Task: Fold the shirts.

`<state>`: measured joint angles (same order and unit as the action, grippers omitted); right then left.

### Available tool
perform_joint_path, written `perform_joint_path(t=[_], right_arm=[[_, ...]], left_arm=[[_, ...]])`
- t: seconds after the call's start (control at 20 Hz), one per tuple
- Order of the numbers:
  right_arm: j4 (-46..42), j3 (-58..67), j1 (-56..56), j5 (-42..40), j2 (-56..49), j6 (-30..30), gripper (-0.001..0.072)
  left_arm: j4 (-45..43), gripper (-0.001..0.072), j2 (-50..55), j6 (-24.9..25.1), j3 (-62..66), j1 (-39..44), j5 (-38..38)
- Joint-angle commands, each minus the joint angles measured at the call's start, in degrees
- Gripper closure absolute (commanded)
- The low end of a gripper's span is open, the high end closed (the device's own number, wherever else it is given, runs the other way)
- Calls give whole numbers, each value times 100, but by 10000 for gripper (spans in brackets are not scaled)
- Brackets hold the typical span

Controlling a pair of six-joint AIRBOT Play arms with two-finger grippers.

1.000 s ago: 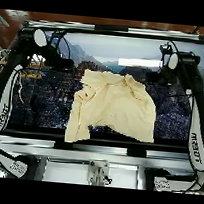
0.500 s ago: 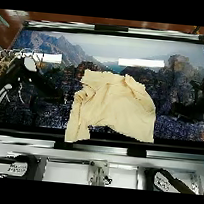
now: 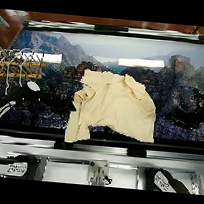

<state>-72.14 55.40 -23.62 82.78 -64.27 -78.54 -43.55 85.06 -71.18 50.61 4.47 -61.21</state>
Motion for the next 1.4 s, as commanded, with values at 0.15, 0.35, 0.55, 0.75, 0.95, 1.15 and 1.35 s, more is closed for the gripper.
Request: perform_joint_path(t=[0.15,0.35,0.55,0.75,0.95,1.15,1.35], right_arm=[[33,-219,-20,57,-33,50,67],[-83,-1488,-175,68,-87,317,50],[136,-2055,-221,-282,-212,247,50],[662,-2354,-223,-1010,-306,116,50],[986,-2411,-221,-1180,-621,122,57],[1075,-2365,-221,-1047,-894,140,632],[1617,-1364,-223,-544,-118,1123,651]], left_arm=[[463,381,293,256,-59,98,560],[522,673,284,374,55,79,260],[516,674,195,573,345,79,-203],[498,675,-20,730,485,0,-251],[498,675,-295,732,487,-210,-254],[505,675,-476,988,688,-240,-275],[505,677,-1075,1150,1926,-243,-229]])
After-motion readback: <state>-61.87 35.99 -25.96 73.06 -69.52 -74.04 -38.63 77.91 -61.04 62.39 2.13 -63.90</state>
